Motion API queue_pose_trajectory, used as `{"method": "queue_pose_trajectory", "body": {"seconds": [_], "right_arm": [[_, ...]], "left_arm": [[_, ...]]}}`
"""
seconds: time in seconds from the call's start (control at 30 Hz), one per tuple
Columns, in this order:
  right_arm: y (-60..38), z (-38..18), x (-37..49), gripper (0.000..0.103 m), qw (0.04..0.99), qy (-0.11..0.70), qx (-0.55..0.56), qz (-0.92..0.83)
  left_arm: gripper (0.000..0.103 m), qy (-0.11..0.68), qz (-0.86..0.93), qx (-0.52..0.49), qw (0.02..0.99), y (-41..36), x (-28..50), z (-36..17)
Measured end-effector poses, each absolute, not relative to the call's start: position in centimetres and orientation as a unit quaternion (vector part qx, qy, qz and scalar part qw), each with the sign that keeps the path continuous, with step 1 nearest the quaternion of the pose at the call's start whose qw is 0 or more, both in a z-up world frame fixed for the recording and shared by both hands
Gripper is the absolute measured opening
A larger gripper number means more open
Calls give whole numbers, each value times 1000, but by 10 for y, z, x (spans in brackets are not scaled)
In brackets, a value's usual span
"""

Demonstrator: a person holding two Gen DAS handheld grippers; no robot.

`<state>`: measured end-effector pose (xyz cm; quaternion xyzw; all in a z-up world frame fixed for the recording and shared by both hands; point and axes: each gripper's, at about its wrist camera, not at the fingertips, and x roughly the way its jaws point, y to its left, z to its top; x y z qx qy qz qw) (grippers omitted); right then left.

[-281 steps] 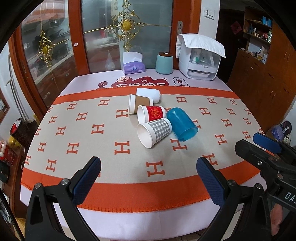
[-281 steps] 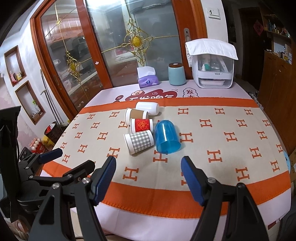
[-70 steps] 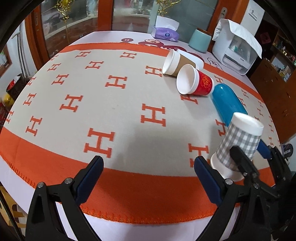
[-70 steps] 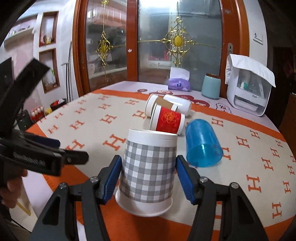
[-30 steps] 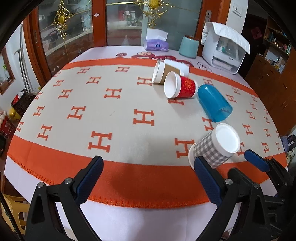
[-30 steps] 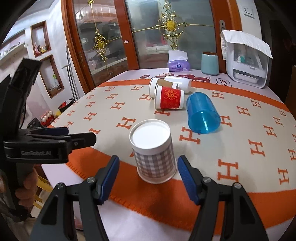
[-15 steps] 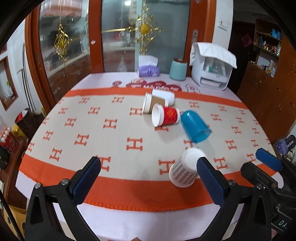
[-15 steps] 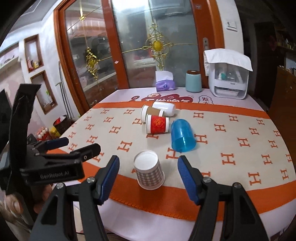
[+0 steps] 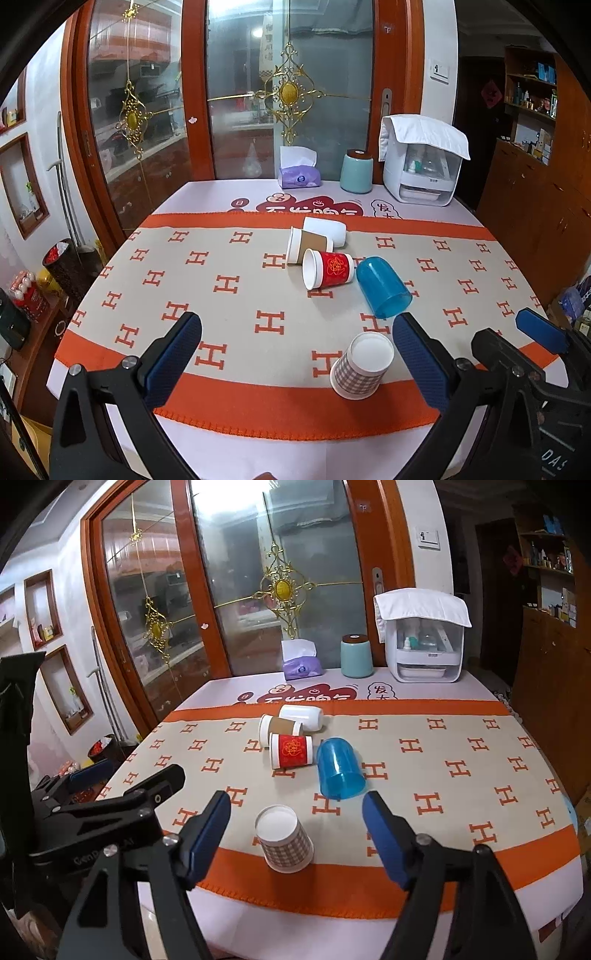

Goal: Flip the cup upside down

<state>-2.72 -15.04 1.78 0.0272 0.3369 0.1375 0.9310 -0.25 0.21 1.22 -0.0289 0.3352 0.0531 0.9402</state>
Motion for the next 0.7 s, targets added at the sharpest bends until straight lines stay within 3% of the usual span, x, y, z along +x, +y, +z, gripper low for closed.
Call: {"method": "queue_pose_trajectory", "body": {"seconds": [0.7], "right_arm": [[-143, 11, -19, 74, 923, 355, 26, 144]], "left_arm": [[102, 365, 72, -34, 928, 9, 6, 3]]}}
